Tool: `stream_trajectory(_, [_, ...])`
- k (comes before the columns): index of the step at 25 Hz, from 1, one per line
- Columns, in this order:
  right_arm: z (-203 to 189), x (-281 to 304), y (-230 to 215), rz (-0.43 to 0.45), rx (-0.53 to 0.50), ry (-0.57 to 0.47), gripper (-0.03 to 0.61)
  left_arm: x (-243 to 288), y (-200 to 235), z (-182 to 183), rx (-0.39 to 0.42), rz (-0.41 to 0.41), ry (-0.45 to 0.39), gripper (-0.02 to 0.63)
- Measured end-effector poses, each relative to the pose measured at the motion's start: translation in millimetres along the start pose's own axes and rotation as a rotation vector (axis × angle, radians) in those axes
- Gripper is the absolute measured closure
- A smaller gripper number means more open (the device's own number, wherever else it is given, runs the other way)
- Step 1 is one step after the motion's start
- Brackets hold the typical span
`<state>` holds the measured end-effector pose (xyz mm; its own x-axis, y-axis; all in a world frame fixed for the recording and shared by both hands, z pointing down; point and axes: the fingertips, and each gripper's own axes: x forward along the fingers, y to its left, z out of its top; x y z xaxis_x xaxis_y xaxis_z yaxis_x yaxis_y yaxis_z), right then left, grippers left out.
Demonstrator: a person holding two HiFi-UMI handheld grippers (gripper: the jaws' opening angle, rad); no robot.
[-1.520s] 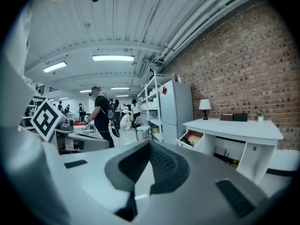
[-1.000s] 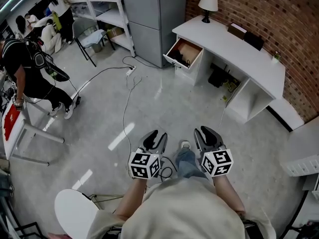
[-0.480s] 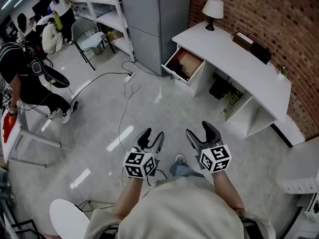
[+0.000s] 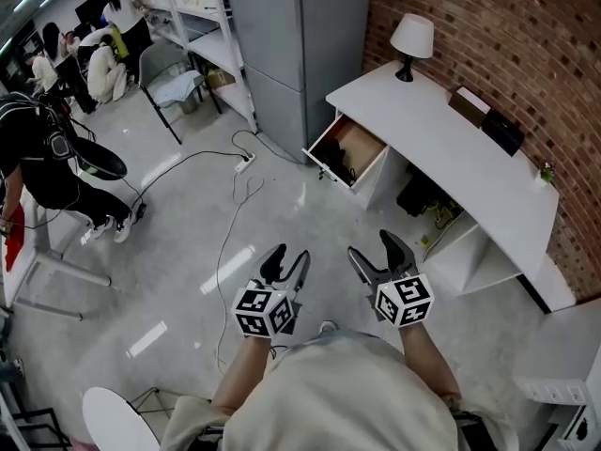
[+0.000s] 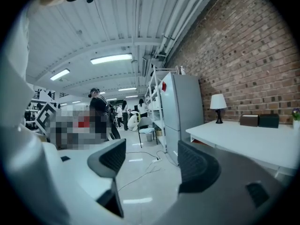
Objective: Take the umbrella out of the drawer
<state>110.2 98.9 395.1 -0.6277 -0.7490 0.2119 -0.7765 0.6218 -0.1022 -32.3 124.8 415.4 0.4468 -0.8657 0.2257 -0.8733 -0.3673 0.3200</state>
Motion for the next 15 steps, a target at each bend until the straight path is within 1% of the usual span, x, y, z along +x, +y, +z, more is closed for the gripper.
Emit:
stream_trajectory(6, [0.1, 23.9, -32.6, 0.0, 0.005, 0.008, 0.247, 37.3, 6.4, 3.8, -0.01, 0.016, -0.002, 0.402])
stream_trajectory(12, [-11.8, 35.5, -50.1, -0.01, 0.031, 0.027, 0.247, 57.9, 18.3, -9.4, -0.025, 0.032, 0.033, 0.401])
stream_trajectory(15, [-12.6, 46.5, -64.6, -0.024, 0.05, 0.034, 0.247, 74.0, 26.0, -8.5, -0.038, 0.033, 0.045, 0.401])
